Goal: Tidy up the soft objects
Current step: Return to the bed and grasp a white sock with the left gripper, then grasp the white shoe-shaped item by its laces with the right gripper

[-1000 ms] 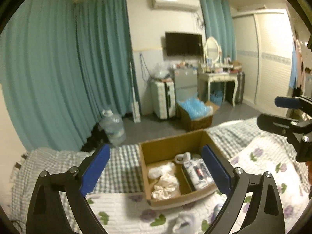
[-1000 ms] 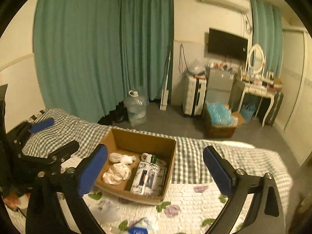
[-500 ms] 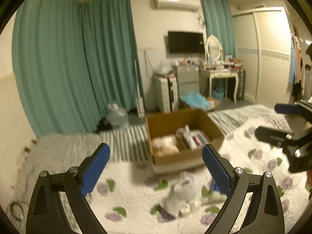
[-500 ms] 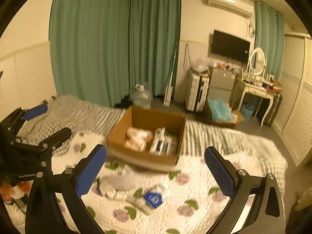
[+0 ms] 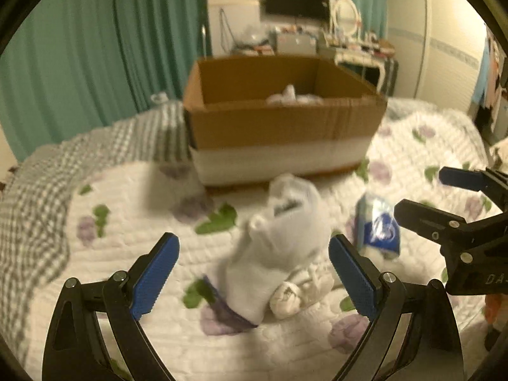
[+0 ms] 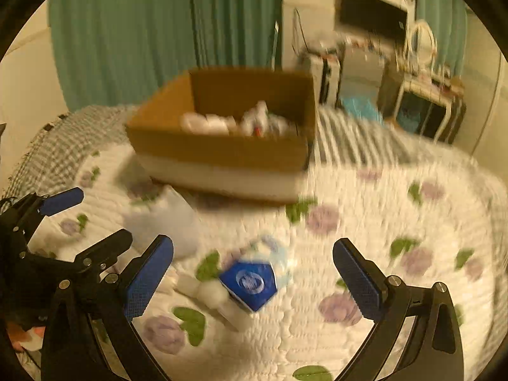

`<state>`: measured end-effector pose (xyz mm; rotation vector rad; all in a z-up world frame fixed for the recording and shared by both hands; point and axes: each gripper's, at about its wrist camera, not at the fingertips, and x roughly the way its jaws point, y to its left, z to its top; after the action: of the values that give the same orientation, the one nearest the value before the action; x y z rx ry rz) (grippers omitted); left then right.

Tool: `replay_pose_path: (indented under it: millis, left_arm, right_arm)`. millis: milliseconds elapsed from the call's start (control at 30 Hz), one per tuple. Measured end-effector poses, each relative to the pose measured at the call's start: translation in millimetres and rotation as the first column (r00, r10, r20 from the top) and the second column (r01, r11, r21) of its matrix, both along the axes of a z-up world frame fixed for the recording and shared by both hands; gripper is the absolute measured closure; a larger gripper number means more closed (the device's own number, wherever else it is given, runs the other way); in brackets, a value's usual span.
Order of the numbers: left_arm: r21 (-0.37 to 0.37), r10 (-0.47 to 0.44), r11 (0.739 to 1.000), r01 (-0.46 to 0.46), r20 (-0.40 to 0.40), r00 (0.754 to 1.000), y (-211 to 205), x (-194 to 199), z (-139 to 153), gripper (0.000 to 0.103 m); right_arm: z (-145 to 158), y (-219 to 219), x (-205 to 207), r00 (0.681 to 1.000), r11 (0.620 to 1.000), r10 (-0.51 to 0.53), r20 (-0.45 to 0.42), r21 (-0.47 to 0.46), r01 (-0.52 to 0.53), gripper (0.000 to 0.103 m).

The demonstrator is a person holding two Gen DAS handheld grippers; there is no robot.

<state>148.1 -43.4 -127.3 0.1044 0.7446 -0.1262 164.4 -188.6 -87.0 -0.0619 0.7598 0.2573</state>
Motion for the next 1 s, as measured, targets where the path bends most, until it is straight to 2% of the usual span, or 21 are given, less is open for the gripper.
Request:
replay_pose_path:
  millis: [67, 200, 267, 333, 400, 467, 533, 733, 867, 1000]
  left_arm:
    - [-0.002, -0.012, 1.0, 0.012, -0.023, 1.0, -4.4, 5.1, -8.2, 0.006]
    - [-0.061, -0.035, 0.998, 0.031, -0.061, 0.998, -3.1, 19.4, -20.1, 0.008]
    - [-0.078, -0.044, 0.996, 0.039, -0.074, 0.996, -2.3, 25.1, -24.6, 0.018]
    - [-0.097, -0.062, 0.994, 0.053, -0.087, 0.994, -2.7, 29.5, -28.5, 0.037]
    - [-0.145, -0.096, 0.986, 0.082, -0.096, 0.991, -1.1, 30.0, -28.7, 0.048]
    - [-0.167, -0.103, 0.982, 0.088, -0.084, 0.991, 0.9, 27.5, -25.2, 0.053]
    - [-0.157, -0.098, 0.984, 0.086, -0.072, 0.993, 2.3, 24.0, -21.5, 0.057]
    - [-0.113, -0.053, 0.992, 0.052, -0.001, 0.999, 17.9, -3.1, 7.1, 0.057]
    - [-0.002, 0.029, 1.0, -0.029, 0.025, 0.999, 34.7, -26.2, 24.2, 0.057]
    - [0.055, 0.103, 0.993, -0.104, 0.031, 0.994, 52.8, -40.7, 22.5, 0.057]
  right_arm:
    - [-14.8, -6.8, 7.7, 0.999, 1.0, -0.026, -0.045, 0.014, 0.026, 0.002]
    - [-24.7, -13.5, 12.4, 0.996, 0.998, -0.054, -0.065, 0.032, 0.056, 0.002]
    - [-26.2, -14.0, 11.4, 0.997, 0.998, -0.054, -0.064, 0.035, 0.056, 0.002]
    - [-28.2, -13.2, 11.0, 0.996, 0.997, -0.064, -0.067, 0.026, 0.066, 0.002]
    - [-31.6, -12.9, 11.3, 0.994, 0.997, -0.061, -0.094, 0.046, 0.065, 0.002]
    - [-36.5, -12.9, 10.7, 0.991, 0.996, -0.066, -0.114, 0.054, 0.072, 0.002]
    - [-40.2, -11.8, 7.4, 0.99, 0.995, -0.075, -0.123, 0.053, 0.082, 0.002]
    - [-35.0, -1.7, -13.4, 0.993, 0.996, -0.075, -0.096, 0.047, 0.08, 0.002]
    - [-32.7, 24.6, -30.0, 0.997, 0.999, 0.01, -0.083, 0.033, -0.007, 0.002]
    - [-35.3, 57.4, -37.8, 0.992, 0.996, 0.093, -0.086, 0.012, -0.093, 0.002]
